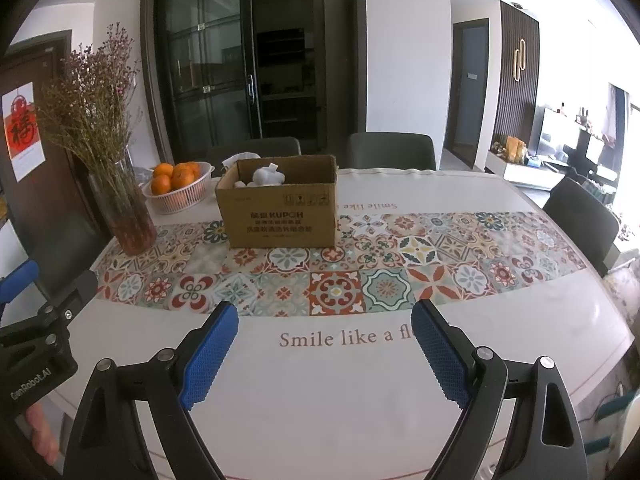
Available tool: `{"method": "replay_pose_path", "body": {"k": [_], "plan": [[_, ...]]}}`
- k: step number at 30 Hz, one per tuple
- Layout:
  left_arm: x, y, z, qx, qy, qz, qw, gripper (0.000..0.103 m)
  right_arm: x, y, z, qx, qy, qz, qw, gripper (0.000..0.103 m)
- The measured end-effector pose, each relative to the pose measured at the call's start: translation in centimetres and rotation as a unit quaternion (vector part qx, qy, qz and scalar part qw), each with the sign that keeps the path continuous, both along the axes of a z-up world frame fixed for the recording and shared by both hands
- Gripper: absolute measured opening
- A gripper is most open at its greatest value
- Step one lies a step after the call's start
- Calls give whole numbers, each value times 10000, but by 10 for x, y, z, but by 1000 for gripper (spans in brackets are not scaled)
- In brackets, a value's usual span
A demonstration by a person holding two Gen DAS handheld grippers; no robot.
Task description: Organize soft objects
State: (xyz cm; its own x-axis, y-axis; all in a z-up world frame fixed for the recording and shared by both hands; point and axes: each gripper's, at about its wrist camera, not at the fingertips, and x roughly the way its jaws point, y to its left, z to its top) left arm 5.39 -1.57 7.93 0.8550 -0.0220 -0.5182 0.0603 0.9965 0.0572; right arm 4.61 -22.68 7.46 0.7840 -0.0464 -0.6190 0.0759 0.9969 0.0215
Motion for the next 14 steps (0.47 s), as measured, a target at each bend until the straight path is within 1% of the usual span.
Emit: {"method": "replay_pose_path", "body": {"k": [14], "plan": [[3,1,-2,-6,30,-2,10000,103,0,0,1,-1,1,8,10000,90]]}}
